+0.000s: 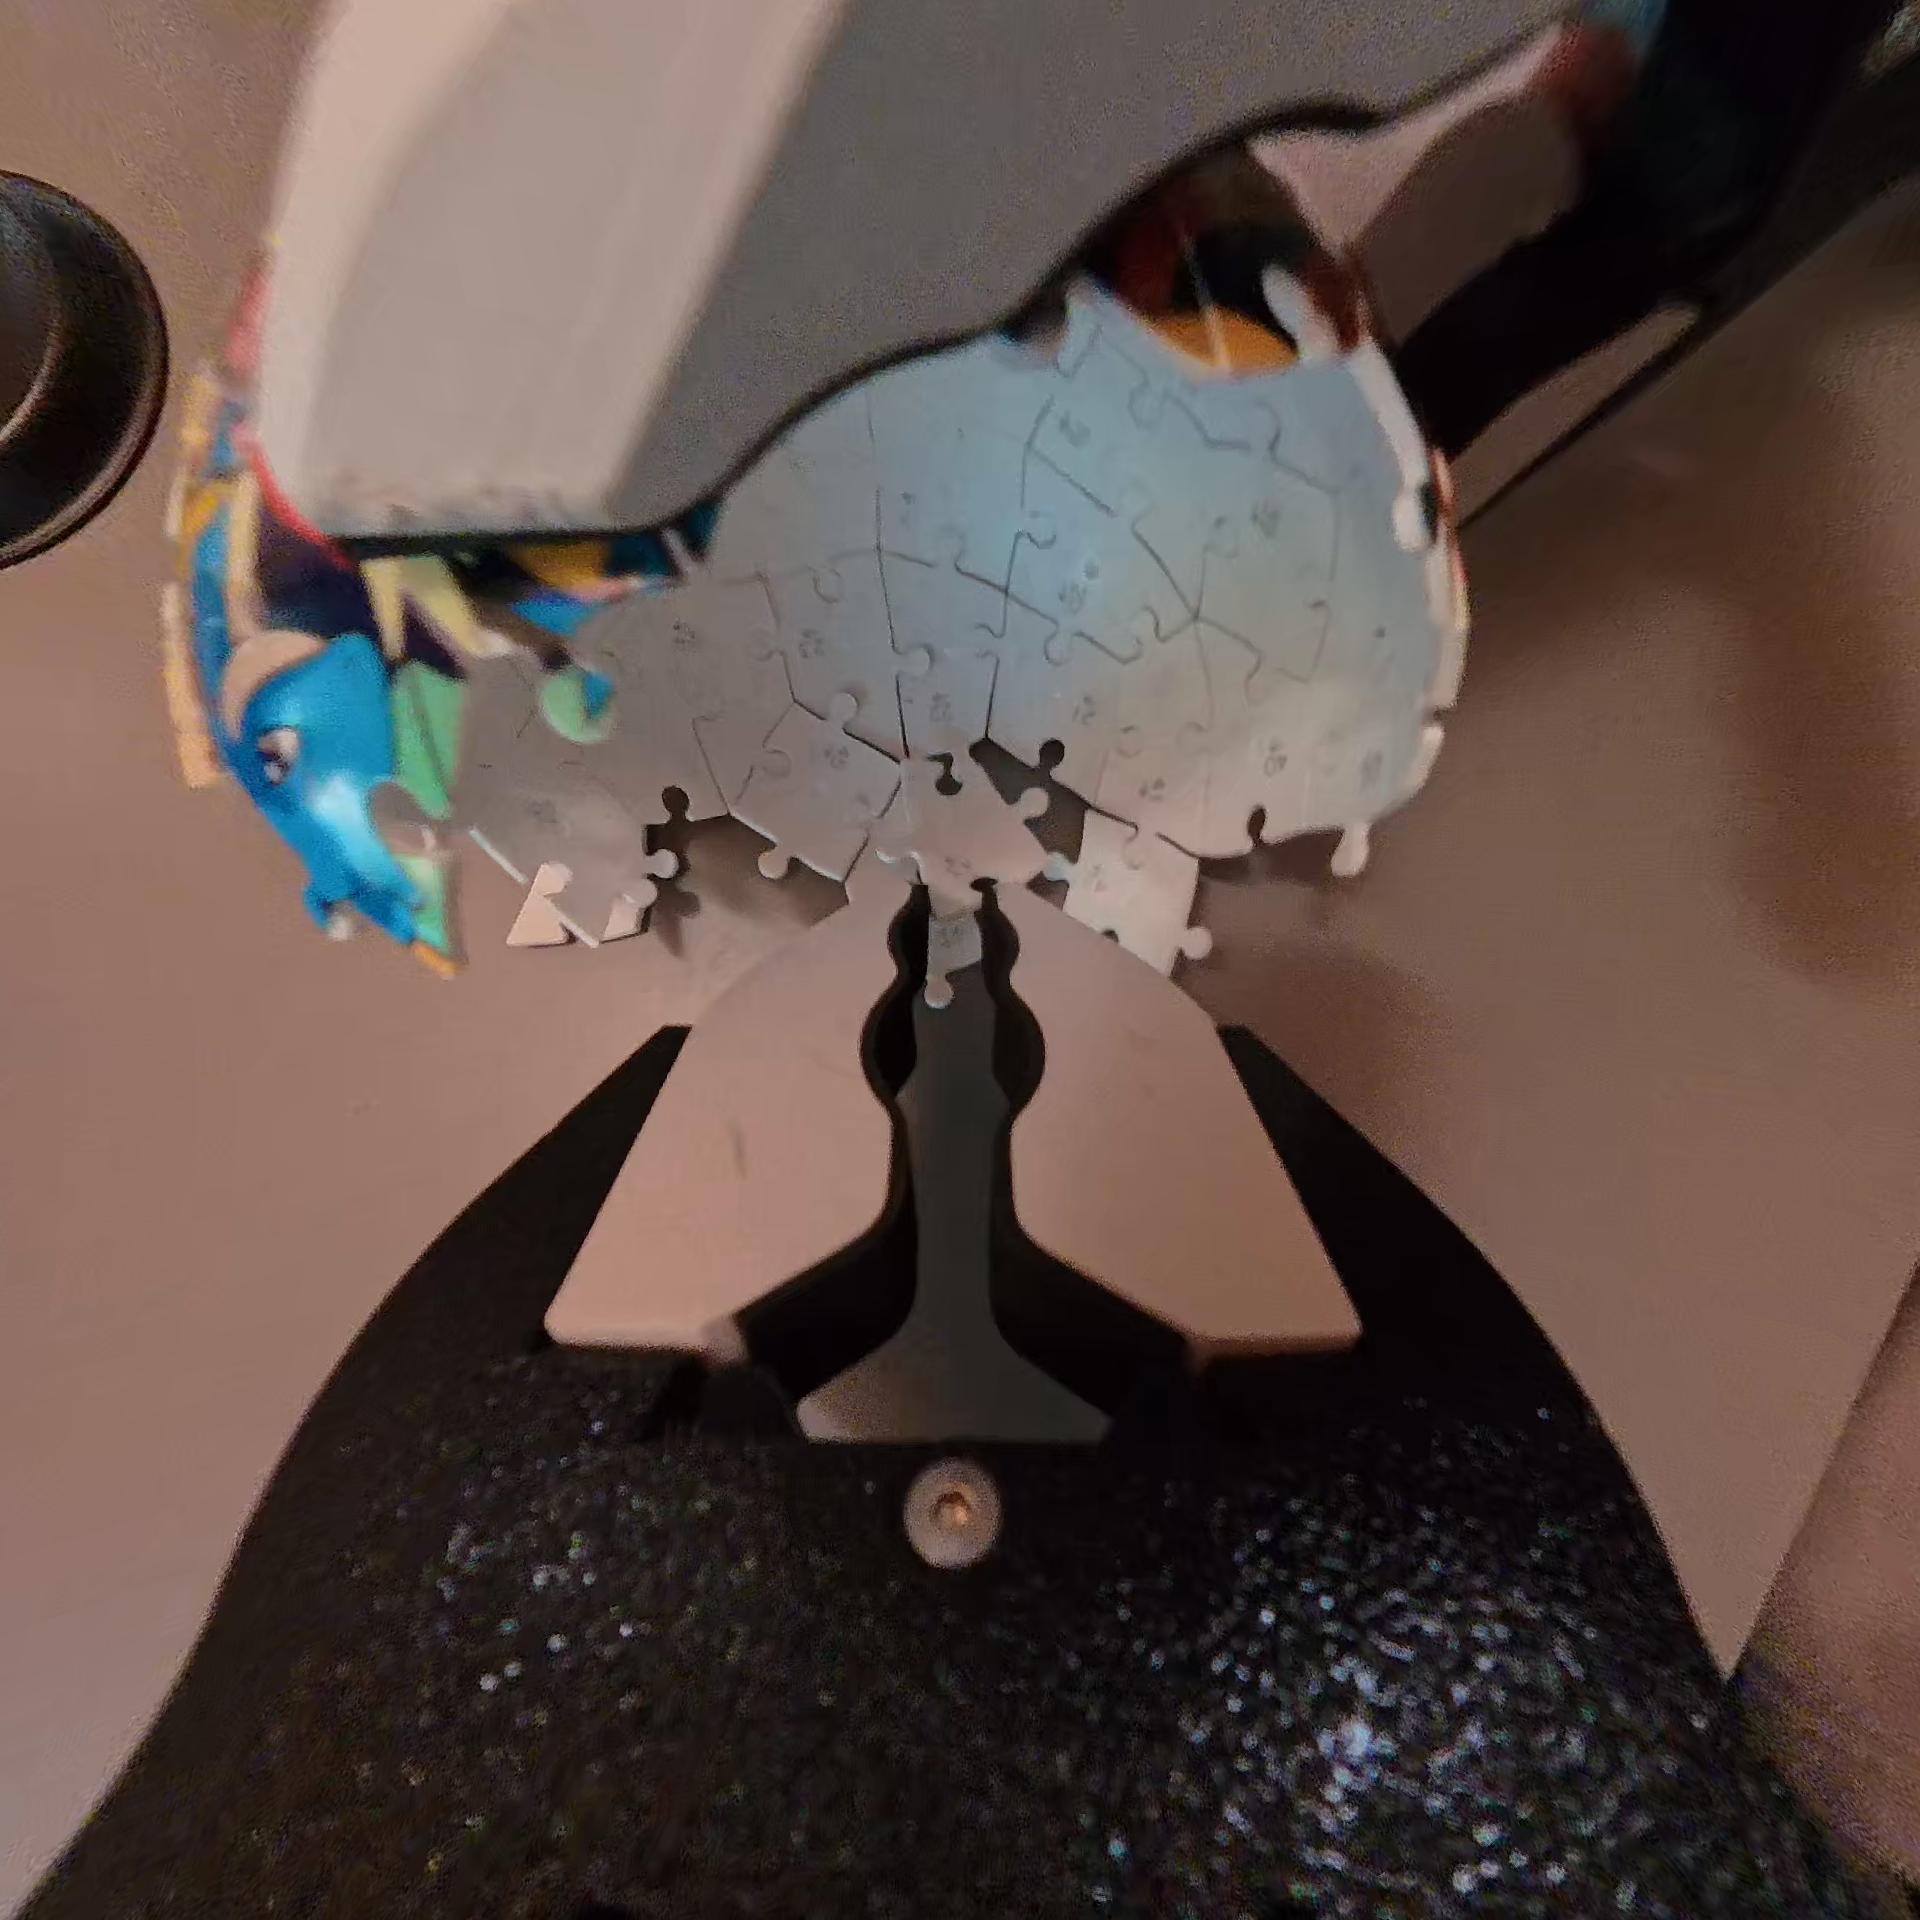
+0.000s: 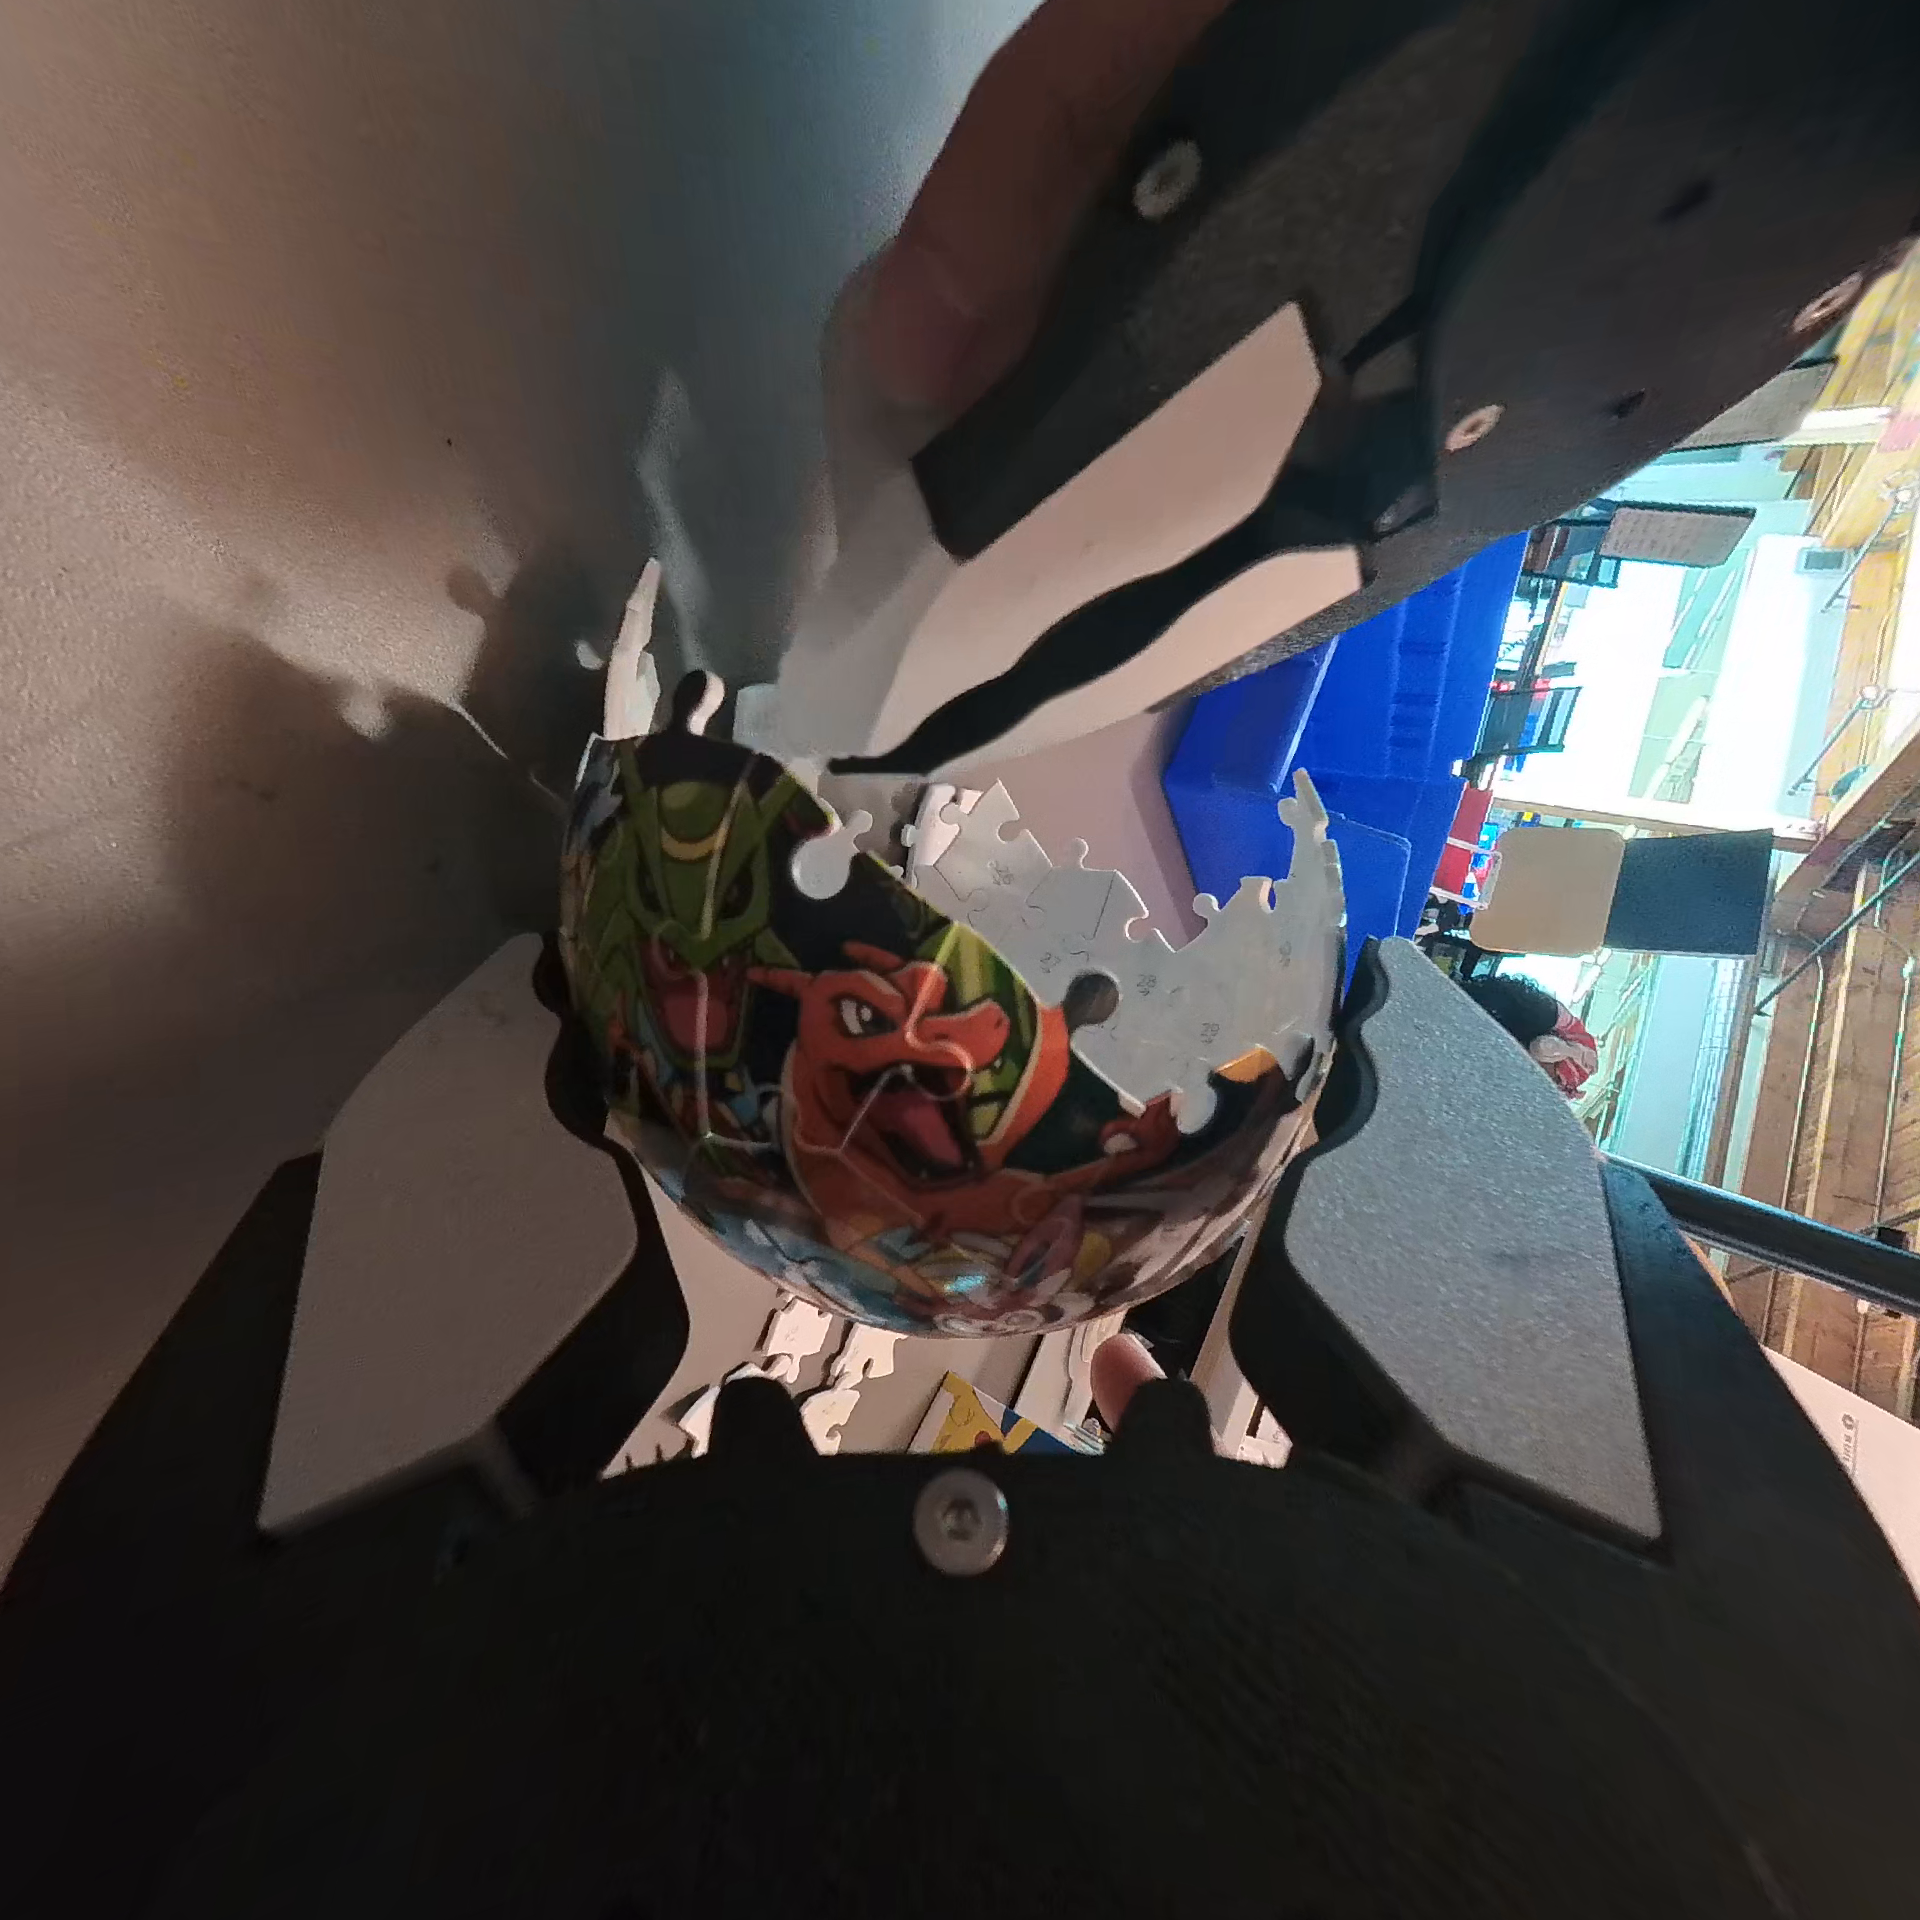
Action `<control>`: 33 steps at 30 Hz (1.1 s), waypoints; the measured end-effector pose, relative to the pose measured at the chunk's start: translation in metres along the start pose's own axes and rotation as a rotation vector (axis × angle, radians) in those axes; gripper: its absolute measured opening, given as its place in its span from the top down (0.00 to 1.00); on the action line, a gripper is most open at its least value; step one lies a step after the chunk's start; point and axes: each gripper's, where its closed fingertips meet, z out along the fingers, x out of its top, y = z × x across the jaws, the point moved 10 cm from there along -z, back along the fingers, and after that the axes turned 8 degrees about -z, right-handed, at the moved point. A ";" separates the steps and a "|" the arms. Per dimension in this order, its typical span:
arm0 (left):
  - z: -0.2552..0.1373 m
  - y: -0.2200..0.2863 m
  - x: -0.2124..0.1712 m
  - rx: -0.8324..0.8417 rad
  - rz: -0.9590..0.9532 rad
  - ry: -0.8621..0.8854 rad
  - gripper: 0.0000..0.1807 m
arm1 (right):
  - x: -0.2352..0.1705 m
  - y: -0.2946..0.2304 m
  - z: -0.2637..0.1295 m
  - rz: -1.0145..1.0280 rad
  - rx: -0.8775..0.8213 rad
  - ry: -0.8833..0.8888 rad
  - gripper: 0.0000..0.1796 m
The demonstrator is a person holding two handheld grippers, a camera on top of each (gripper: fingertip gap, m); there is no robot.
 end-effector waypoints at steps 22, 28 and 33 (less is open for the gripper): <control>0.004 0.002 0.006 0.015 -0.112 -0.020 0.90 | -0.001 0.000 0.000 0.004 0.000 0.003 0.25; -0.002 -0.030 0.006 0.175 -0.339 0.137 0.57 | -0.001 -0.001 0.000 0.003 0.000 0.002 0.25; -0.002 -0.040 0.002 0.194 -0.391 0.194 0.47 | -0.001 -0.001 0.000 0.009 0.000 0.004 0.25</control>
